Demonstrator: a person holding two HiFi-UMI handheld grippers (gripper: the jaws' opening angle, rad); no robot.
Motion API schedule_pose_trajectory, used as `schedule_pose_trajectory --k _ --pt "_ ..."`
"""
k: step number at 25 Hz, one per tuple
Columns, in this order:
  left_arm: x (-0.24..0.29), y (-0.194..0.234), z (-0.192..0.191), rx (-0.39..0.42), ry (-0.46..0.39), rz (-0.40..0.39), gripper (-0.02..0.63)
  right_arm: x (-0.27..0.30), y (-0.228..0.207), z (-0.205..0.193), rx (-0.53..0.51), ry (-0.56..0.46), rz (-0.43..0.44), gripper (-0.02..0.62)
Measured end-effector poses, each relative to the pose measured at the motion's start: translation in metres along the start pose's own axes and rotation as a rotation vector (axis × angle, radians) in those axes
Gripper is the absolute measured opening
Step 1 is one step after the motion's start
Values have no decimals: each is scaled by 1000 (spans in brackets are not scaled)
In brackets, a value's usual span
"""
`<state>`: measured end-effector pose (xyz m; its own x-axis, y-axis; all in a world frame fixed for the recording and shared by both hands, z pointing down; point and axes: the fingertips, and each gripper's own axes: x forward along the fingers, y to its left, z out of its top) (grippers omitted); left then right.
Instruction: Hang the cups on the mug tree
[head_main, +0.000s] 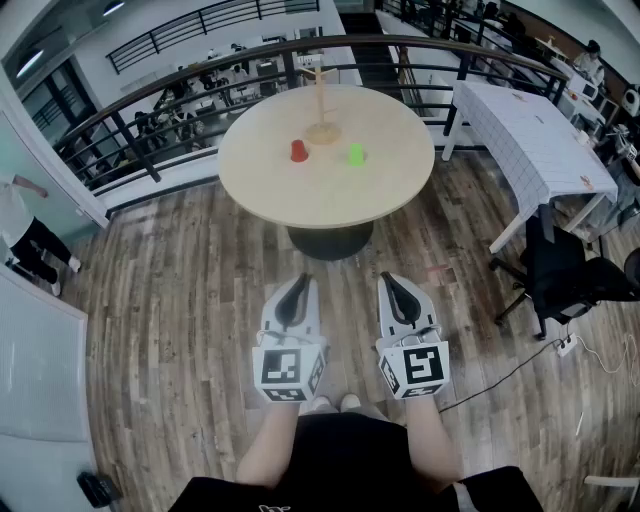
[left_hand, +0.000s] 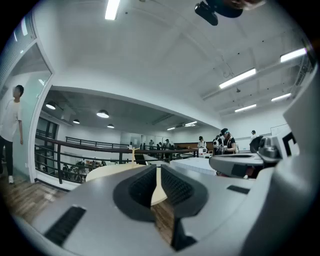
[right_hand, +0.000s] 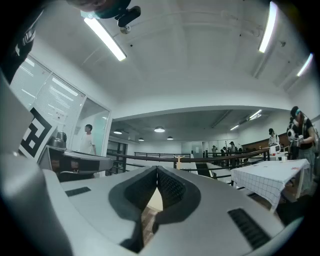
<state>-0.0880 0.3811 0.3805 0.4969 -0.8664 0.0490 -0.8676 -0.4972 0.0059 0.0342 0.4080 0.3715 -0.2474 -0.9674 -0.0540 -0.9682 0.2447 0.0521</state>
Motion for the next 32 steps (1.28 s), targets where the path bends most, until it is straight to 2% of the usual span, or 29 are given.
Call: schedule_pose_trajectory --k 15,18,21,24,29,32 --pt "6 -3 -4 -11 9 21 34 6 -5 -7 17 5 29 9" --pt "6 -1 -6 4 11 23 34 14 -7 -12 52 4 33 9" --pt "2 20 -8 21 18 68 34 30 4 -20 101 16 72 9" --pt "1 51 -12 -9 45 120 34 49 27 -21 142 22 145 9" --pt "21 76 -20 -42 66 172 34 91 34 -27 127 49 220 9" --pt "47 96 -29 -71 82 177 34 122 31 -37 114 77 226 9"
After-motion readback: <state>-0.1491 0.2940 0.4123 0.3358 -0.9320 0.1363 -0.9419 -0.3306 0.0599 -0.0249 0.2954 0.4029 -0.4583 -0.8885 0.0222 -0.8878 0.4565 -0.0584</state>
